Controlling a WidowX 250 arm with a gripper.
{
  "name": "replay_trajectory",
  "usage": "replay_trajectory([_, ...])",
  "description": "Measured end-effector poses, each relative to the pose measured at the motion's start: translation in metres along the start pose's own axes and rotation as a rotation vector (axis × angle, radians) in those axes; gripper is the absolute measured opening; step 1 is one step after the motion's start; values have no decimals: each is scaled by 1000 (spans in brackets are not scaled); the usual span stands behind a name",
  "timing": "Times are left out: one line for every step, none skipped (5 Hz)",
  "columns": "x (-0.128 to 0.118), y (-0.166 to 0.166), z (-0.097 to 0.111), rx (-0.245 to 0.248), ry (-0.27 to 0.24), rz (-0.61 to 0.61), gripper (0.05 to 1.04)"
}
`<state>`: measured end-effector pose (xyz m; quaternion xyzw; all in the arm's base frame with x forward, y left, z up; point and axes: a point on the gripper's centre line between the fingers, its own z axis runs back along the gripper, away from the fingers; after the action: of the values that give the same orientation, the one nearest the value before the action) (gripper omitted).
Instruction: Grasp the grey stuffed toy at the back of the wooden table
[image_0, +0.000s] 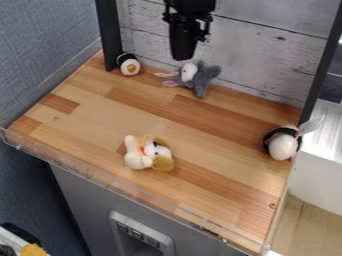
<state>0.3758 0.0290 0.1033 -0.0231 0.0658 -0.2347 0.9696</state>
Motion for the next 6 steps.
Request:
replay_trajectory([10,3,8,-8,-11,123,64])
replay_trajectory([11,4,9,-16,-2,228,64])
replay_trajectory([16,7,7,-11,-29,273,64])
replay_trajectory([17,15,-17,-10,-32,264,99])
replay_trajectory([16,24,-41,-6,-24,214,271])
replay_trajectory([16,30,-73,-10,-15,140,549])
